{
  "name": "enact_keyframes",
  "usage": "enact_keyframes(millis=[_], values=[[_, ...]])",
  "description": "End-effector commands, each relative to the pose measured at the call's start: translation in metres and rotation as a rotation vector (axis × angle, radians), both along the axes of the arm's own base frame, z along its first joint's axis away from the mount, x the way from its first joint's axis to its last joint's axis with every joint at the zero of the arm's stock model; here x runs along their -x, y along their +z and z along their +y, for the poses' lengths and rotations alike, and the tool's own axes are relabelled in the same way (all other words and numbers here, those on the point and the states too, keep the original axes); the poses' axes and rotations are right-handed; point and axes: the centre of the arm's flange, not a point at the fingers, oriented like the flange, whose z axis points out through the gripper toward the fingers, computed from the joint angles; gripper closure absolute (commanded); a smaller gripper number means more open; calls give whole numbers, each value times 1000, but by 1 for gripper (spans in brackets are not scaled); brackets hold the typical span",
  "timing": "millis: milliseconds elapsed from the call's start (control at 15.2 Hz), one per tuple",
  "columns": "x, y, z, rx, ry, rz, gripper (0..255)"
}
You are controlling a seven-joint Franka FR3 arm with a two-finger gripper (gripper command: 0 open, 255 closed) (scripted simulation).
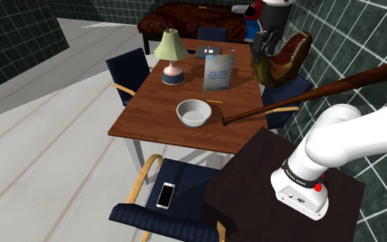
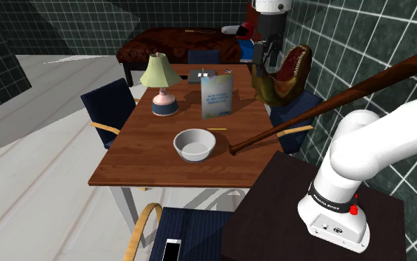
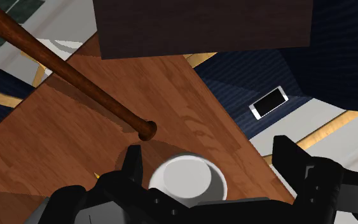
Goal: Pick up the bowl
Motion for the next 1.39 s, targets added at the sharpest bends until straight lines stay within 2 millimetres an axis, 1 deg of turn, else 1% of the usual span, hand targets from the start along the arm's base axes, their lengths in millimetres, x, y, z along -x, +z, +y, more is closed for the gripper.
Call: enact_keyframes(millis=[0,660,1320], values=[[0,0,0,0,0,0,0],[-76,-105,37,65,6,-9,0],[-152,-211,68,131,12,-17,0]])
